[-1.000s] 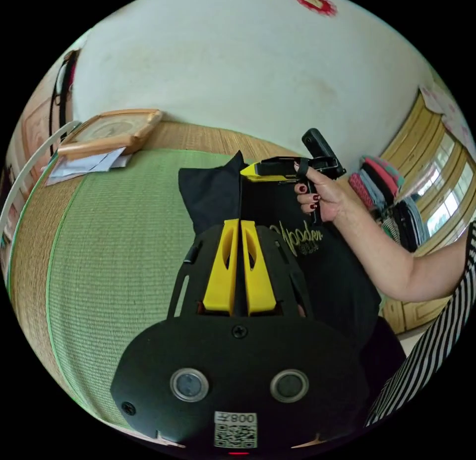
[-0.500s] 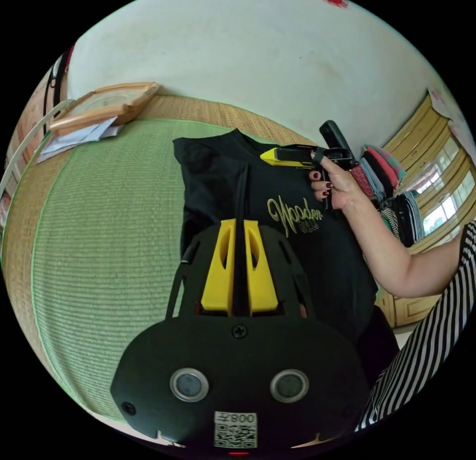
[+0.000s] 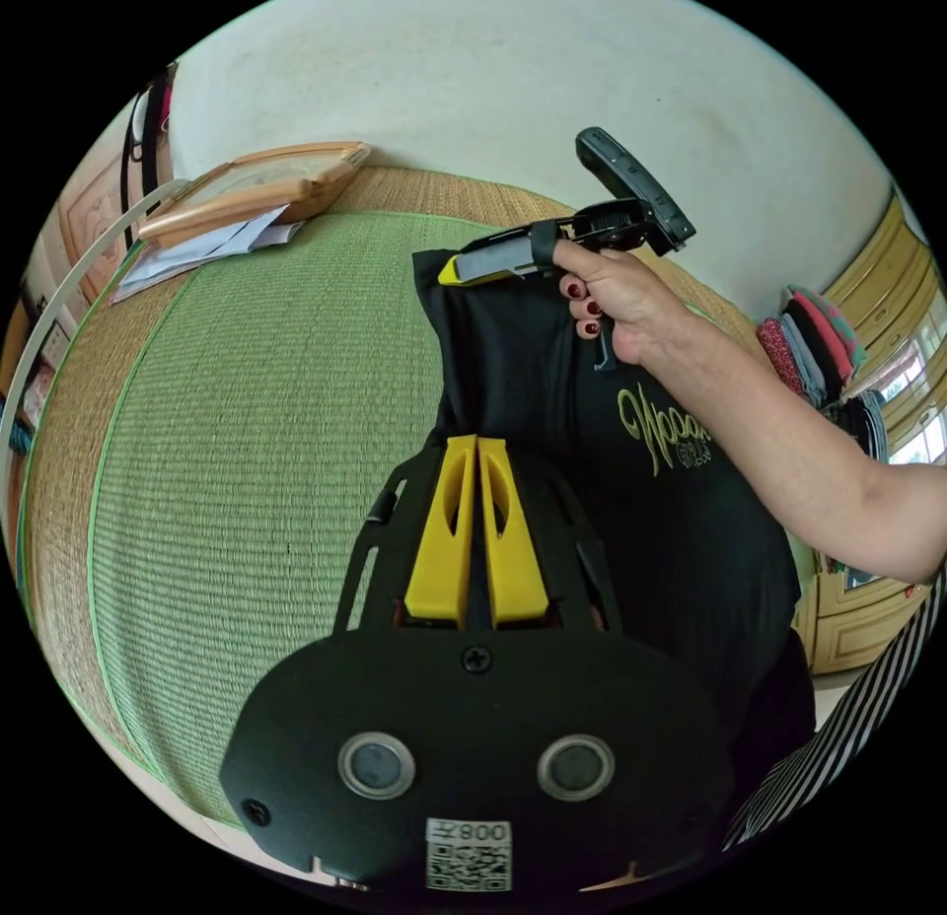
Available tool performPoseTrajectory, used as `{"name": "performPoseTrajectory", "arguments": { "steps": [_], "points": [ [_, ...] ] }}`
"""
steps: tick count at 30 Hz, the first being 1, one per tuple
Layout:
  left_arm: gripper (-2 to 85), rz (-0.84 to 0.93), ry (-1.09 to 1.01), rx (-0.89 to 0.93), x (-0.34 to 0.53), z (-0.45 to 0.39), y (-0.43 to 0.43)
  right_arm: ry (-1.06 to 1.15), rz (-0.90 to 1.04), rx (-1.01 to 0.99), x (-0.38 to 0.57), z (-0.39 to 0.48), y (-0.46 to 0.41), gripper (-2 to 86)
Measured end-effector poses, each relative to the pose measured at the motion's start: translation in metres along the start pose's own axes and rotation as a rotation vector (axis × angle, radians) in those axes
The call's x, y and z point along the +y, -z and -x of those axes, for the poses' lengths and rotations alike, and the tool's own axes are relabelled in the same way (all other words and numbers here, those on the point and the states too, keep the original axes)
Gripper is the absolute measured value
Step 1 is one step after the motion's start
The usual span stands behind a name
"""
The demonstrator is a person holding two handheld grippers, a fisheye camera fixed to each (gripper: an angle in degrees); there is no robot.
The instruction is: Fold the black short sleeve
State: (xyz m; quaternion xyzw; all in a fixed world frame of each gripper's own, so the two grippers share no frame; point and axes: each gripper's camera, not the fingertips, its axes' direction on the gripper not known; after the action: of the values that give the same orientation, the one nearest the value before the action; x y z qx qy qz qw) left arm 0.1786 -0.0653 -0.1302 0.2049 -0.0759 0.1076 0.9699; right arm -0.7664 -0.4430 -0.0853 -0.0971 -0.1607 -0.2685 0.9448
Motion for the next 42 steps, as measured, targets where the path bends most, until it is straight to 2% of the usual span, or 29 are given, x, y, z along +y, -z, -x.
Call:
{"name": "performPoseTrajectory", "arguments": {
  "steps": [6,9,10,13,16,24,28,31,35,38,40,42],
  "points": [
    [0.2,-0.037,-0.011,0.043,-0.006,-0.009,0.005,0.005,-0.029,0.005,0.013,0.007,-0.005,0.0],
    [0.2,-0.031,-0.021,-0.015,-0.007,-0.013,0.002,0.024,-0.064,0.013,0.023,0.016,-0.01,0.1],
    [0.2,0.029,-0.019,-0.035,-0.009,-0.012,-0.008,0.029,-0.049,0.025,0.025,0.017,-0.016,0.1],
    [0.2,0.021,-0.009,0.012,-0.012,-0.01,-0.011,0.049,-0.048,0.036,0.033,0.021,-0.026,0.1],
    [0.2,0.016,-0.026,-0.011,-0.014,-0.014,-0.017,0.033,-0.039,0.093,0.04,0.016,-0.04,0.1],
    [0.2,0.021,-0.058,-0.052,-0.023,-0.02,-0.035,0.027,0.009,0.064,0.071,0.006,-0.069,0.1],
    [0.2,0.007,-0.012,0.048,-0.026,-0.01,-0.037,0.045,-0.08,0.098,0.12,0.006,-0.037,0.1],
    [0.2,-0.054,-0.024,0.037,-0.025,-0.012,-0.033,0.055,-0.128,-0.003,0.182,0.007,-0.02,0.1],
    [0.2,0.088,-0.004,0.041,-0.033,-0.004,-0.072,0.058,-0.008,-0.039,0.261,0.019,-0.067,0.0],
    [0.2,0.094,0.021,0.082,-0.039,0.005,-0.083,0.015,0.071,0.012,0.296,0.011,-0.108,0.1],
    [0.2,0.086,0.016,0.082,-0.043,0.006,-0.083,-0.026,0.049,-0.044,0.31,0.001,-0.108,0.1],
    [0.2,0.069,-0.007,0.08,-0.044,0.005,-0.082,-0.048,0.039,-0.013,0.326,-0.004,-0.106,0.1]
  ]
}}
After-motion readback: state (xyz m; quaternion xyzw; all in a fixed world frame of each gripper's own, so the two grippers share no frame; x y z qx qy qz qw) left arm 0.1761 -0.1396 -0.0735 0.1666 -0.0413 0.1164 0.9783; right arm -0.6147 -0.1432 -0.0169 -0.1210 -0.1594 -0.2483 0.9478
